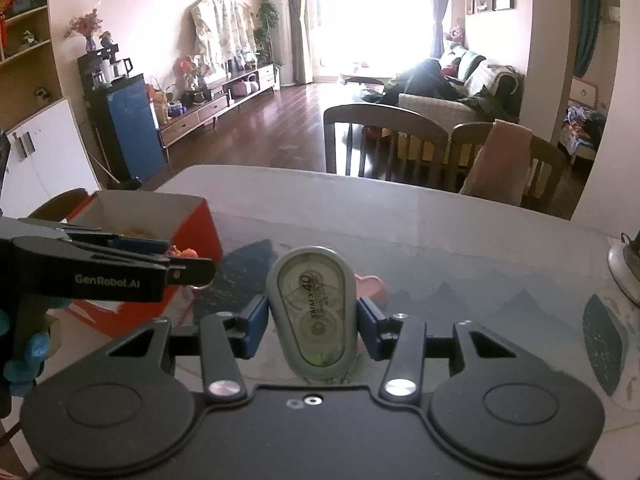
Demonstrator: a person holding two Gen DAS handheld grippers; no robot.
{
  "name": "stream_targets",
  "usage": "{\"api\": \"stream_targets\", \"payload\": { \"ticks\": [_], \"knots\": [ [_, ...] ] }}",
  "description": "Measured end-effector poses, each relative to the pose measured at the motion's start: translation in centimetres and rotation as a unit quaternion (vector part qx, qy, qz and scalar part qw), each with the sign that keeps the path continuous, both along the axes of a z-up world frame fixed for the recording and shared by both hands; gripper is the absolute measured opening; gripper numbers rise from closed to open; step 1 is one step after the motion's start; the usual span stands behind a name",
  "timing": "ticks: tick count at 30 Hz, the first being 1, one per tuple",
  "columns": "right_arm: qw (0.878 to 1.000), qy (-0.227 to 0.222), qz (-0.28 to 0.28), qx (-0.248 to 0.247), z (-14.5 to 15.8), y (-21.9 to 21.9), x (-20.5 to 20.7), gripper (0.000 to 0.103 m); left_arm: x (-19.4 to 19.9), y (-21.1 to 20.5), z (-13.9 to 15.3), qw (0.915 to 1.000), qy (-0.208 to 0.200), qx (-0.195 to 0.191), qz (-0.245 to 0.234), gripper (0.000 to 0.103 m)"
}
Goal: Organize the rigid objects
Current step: 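Carry the orange toy and tape dispenser over the cardboard box with both tools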
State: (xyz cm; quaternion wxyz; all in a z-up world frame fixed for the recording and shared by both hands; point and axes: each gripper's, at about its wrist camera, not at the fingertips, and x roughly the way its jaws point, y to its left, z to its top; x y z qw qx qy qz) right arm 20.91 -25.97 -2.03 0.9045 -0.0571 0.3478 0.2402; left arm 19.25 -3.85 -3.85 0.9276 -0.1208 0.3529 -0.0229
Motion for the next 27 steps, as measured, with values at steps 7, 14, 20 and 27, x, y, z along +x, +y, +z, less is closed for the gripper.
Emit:
{"api": "stream_targets", "payload": {
  "ticks": [7,14,20,27],
  "knots": [
    [1.0,-0.01,0.009,0.005,1.5,3.2,-0.8,0.047,-1.4,3.9,1.5,1.0,-0.009,-0.001,0.004,0.06],
    [1.0,-0.019,0.018,0.007,2.2,7.1,-1.3,0.047,-2.8,8.2,2.4,0.9999,-0.012,0.004,0.011,0.06],
    [0.999,-0.014,0.028,0.012,2.1,10.6,-1.1,0.047,-3.8,12.3,2.5,0.9997,-0.009,0.009,0.022,0.06],
    [0.999,-0.006,0.042,0.008,1.4,14.6,-0.2,0.047,-4.5,16.8,1.6,0.9993,0.01,0.01,0.035,0.06]
  ]
}}
